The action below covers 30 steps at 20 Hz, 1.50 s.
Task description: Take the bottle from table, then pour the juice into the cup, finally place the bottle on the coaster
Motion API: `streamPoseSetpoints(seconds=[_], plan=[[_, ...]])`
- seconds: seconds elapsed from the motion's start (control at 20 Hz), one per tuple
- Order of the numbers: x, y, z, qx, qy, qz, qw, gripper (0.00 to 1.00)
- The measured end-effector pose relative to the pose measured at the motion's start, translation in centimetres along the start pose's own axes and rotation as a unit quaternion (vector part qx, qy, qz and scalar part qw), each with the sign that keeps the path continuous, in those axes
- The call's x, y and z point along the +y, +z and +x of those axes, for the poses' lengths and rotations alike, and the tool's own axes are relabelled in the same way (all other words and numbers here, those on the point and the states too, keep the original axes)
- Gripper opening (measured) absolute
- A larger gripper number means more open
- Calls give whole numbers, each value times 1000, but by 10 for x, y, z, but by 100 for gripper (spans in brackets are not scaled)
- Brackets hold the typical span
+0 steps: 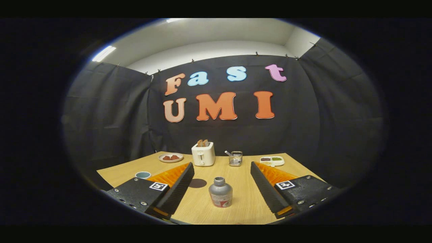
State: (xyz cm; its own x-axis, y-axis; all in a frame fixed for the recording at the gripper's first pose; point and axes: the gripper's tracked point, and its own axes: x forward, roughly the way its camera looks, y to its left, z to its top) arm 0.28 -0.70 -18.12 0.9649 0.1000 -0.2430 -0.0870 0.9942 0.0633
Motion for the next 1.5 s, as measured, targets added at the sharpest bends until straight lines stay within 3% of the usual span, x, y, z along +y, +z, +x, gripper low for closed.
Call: streamPoseSetpoints(seconds=[0.45, 1.2, 1.5], plan=[[4, -78, 27, 64, 28, 26, 997, 100], [5, -161, 60, 125, 14, 38, 991, 100], [5, -178, 64, 142, 2, 32, 989, 88]])
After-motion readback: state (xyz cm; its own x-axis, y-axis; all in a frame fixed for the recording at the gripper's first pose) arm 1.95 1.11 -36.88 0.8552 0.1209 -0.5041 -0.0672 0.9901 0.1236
